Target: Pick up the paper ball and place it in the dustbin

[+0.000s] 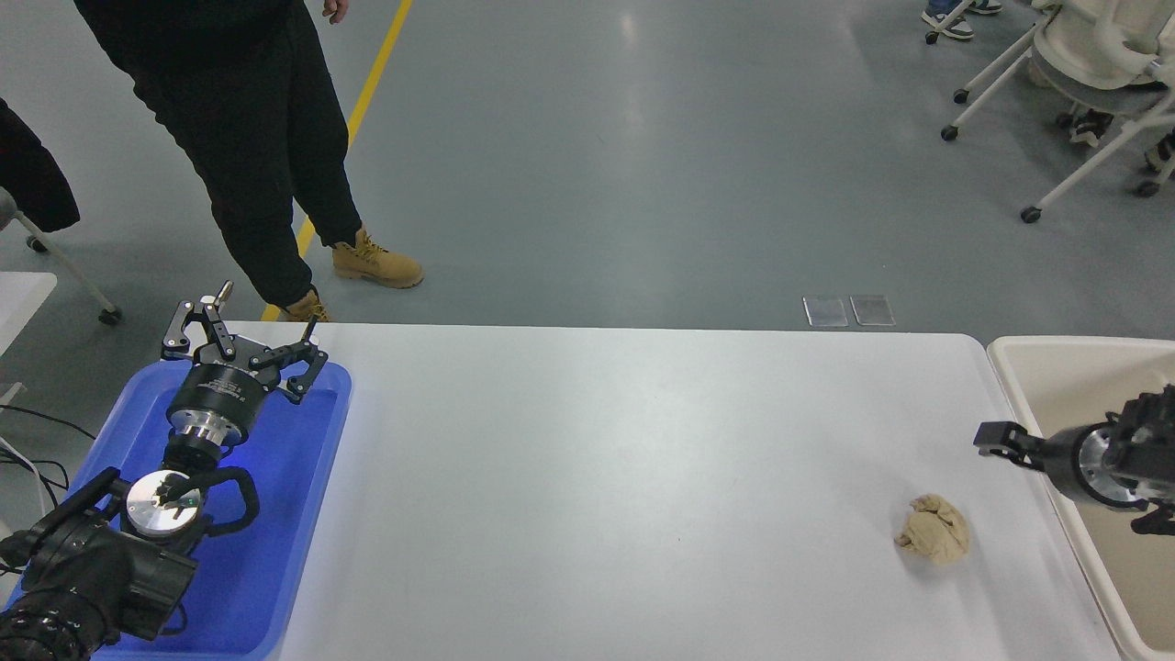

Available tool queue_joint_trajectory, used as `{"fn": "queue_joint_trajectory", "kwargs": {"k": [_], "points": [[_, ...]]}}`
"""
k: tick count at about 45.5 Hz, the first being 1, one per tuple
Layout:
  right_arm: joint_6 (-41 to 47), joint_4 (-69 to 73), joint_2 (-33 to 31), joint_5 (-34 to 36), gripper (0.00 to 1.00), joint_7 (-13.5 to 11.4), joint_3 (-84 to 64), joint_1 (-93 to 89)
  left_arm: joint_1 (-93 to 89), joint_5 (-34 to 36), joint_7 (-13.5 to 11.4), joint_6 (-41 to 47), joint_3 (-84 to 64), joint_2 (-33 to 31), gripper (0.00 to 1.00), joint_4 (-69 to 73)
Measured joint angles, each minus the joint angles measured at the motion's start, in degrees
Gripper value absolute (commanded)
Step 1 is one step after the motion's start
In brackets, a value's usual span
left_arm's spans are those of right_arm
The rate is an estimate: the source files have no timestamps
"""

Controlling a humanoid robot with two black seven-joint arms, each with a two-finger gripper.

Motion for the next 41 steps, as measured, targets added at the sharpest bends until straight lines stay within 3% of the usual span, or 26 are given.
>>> {"fn": "queue_joint_trajectory", "kwargs": {"k": [35,39,41], "points": [[-0.2,1.0,5.2,-0.1,1.0,0.0,4.3,-4.3,0.0,0.0,0.1,0.0,0.0,0.0,1.0,0.0],[-0.2,1.5,5.3,-0.4,0.93,0.0,4.2,-4.5,0.0,0.0,0.1,0.0,0.1,0.0,1.0,0.0],[-0.2,1.8,5.3,-1.0,0.75,0.0,4.1,-4.6,0.0,0.0,0.1,0.0,0.1,0.0,1.0,0.0]]}}
